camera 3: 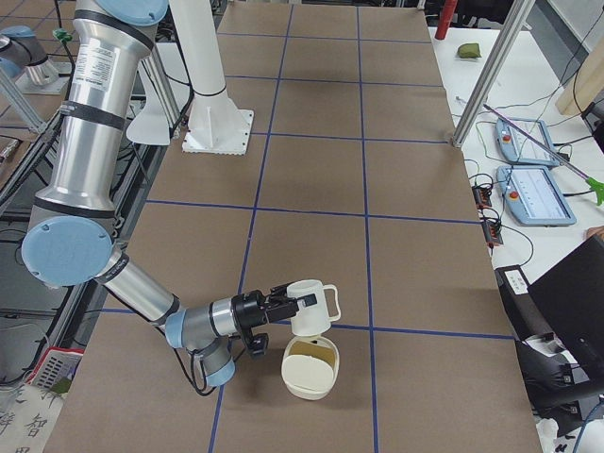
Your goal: Left arm hands cup to right arm to dump lemon
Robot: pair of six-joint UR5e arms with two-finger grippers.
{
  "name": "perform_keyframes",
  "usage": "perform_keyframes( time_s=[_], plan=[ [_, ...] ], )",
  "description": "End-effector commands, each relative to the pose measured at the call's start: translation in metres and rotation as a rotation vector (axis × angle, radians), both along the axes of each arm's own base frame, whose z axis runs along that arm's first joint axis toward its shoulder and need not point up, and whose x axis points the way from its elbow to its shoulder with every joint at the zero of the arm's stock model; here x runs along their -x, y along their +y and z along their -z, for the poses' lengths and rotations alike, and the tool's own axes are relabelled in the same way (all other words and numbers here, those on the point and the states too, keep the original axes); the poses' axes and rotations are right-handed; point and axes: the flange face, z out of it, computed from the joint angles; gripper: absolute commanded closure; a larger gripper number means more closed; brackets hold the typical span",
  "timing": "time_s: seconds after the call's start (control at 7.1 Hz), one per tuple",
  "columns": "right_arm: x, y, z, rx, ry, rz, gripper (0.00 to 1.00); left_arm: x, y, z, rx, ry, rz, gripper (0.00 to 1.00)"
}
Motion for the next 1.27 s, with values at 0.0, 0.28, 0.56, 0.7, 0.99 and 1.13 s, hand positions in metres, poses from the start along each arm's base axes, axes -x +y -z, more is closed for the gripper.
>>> perform_keyframes(
  time_s=[0.0, 0.28, 0.56, 0.7, 0.99, 1.13],
  plan=[
    [-0.006, 0.007, 0.0, -0.032, -0.062, 0.013, 1.0, 0.0, 0.001, 0.001, -0.001, 0.0, -0.001, 0.0],
    [-0.007, 0.009, -0.003, -0.019, 0.007, -0.011, 1.0, 0.0, 0.003, 0.0, -0.001, 0.0, -0.001, 0.0],
    [0.0, 0.007, -0.004, -0.028, 0.378, -0.086, 1.0, 0.001, 0.007, 0.001, -0.005, 0.002, -0.001, 0.0],
    [0.012, 0.002, 0.0, -0.053, 0.575, -0.086, 1.0, 0.001, 0.007, -0.001, -0.003, 0.001, -0.001, 0.0],
    [0.018, 0.002, -0.004, -0.081, 0.931, -0.134, 1.0, 0.001, 0.006, -0.002, 0.0, 0.0, -0.001, 0.0],
    [0.032, -0.004, -0.006, -0.134, 1.248, -0.145, 1.0, 0.001, 0.006, -0.002, 0.0, 0.0, -0.001, 0.0]
  ],
)
